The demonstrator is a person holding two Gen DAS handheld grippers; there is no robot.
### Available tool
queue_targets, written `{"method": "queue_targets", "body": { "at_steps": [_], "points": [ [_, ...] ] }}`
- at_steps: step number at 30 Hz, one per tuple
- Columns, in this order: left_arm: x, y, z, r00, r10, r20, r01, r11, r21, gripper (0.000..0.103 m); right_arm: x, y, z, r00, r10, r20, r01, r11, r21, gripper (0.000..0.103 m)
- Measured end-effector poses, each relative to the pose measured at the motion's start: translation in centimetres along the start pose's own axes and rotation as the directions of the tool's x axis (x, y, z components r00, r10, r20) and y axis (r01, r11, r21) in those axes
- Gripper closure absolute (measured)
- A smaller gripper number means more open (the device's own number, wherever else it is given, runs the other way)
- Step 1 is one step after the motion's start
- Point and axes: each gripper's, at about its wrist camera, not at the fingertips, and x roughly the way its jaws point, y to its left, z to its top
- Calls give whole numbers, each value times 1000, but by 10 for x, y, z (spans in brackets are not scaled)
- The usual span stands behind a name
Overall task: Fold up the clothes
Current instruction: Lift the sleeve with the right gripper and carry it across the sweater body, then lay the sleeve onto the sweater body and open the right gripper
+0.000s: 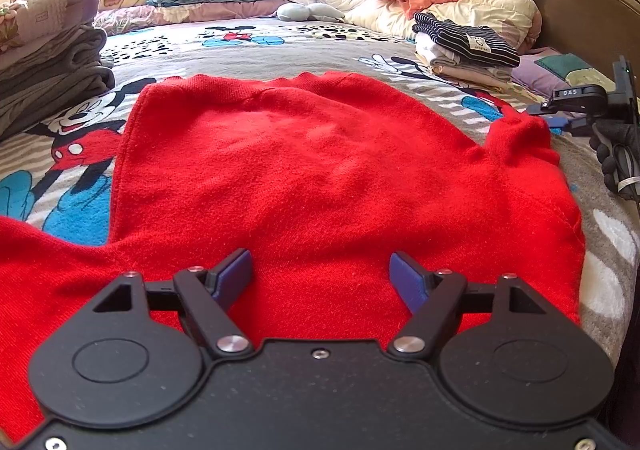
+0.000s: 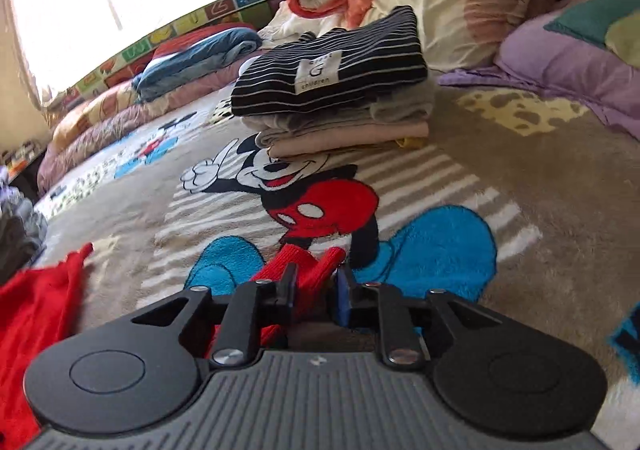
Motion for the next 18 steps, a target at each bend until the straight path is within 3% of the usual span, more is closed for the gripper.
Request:
{"method": "queue_targets", "body": {
  "at_steps": [2, 6, 8, 9, 10, 12, 14, 16, 18],
  "points": [
    [0, -1, 0, 1000, 4, 1, -4, 1000, 2, 27, -6, -11, -7, 999, 31, 9, -32, 994, 101, 59],
    [-1, 0, -1, 1000, 7, 2, -7, 1000, 5, 27, -6, -14, -18, 992, 123, -16, -118, 975, 186, 58],
    [0, 0, -1, 1000, 6, 1, -6, 1000, 4, 27, -2, -12, -19, 986, 163, -25, -156, 971, 182, 63],
    [0, 1, -1, 1000, 5, 1, -5, 1000, 3, 27, -1, -9, -18, 984, 176, -24, -170, 972, 160, 83],
    [0, 1, -1, 1000, 5, 1, -5, 1000, 3, 27, -1, 0, -17, 985, 171, -23, -169, 981, 92, 90],
    [0, 2, -1, 1000, 1, 2, -1, 1000, 0, 27, -7, 23, -15, 988, 151, 6, -150, 982, -113, 93],
    [0, 1, -1, 1000, 0, 2, 0, 1000, 1, 26, -24, 39, -12, 972, 212, 98, -182, 951, -250, 95],
    [1, 0, -2, 1000, 0, 2, 0, 1000, 6, 25, -20, 36, -5, 976, 189, 112, -157, 957, -246, 95],
    [1, 0, -2, 1000, -2, 1, 2, 1000, 7, 25, 4, 28, -6, 996, 88, 0, -86, 969, -232, 95]
  ]
}}
